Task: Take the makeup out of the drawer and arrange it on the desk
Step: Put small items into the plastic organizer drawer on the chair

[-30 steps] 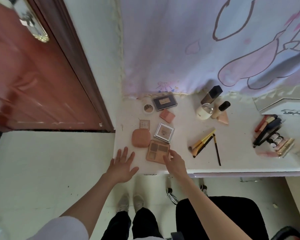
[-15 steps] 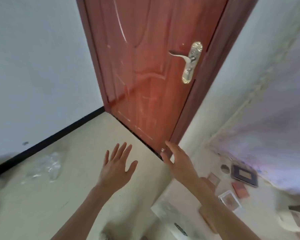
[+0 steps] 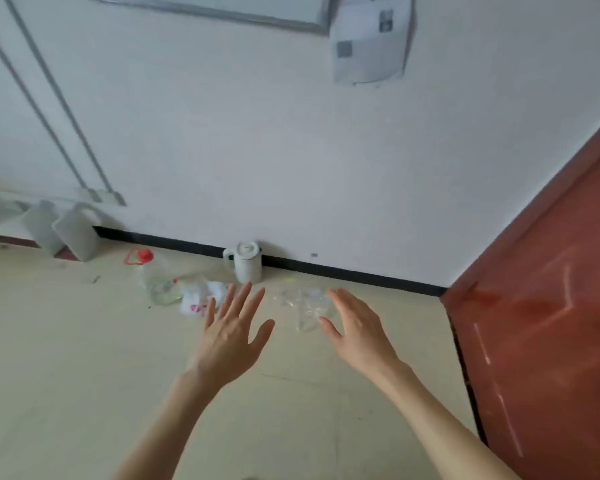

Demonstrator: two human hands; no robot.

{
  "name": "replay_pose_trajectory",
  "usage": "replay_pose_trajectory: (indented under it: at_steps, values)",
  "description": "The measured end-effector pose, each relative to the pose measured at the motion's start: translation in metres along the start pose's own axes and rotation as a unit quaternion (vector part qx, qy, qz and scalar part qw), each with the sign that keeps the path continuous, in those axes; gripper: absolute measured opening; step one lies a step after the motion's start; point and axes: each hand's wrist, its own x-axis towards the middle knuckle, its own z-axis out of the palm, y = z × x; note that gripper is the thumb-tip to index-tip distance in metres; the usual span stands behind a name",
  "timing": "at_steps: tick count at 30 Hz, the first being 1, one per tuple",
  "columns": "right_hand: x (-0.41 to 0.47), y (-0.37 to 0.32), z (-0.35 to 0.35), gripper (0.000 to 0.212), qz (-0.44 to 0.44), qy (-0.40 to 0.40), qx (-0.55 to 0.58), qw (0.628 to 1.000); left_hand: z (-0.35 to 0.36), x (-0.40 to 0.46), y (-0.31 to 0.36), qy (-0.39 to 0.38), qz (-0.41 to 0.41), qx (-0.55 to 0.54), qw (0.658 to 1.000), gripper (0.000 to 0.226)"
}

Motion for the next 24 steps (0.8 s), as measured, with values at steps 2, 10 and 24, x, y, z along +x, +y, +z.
replay_pose_trajectory:
  at_steps: [2, 10, 24]
  values:
    - [0.047, -0.048, 0.023, 0.055, -0.05, -0.026, 0.002, 0.998, -0.023, -0.001, -0.057, 0.018, -0.057, 0.013, 0.998, 0.06]
    - [0.161, -0.242, 0.113, 0.057, -0.226, -0.131, 0.044, 0.964, -0.103, -0.056, -0.219, 0.082, -0.291, 0.043, 0.952, 0.061]
    - [0.293, -0.516, 0.235, 0.06, -0.459, -0.236, 0.019, 0.856, -0.195, -0.09, -0.412, 0.179, -0.539, 0.038, 0.822, 0.063]
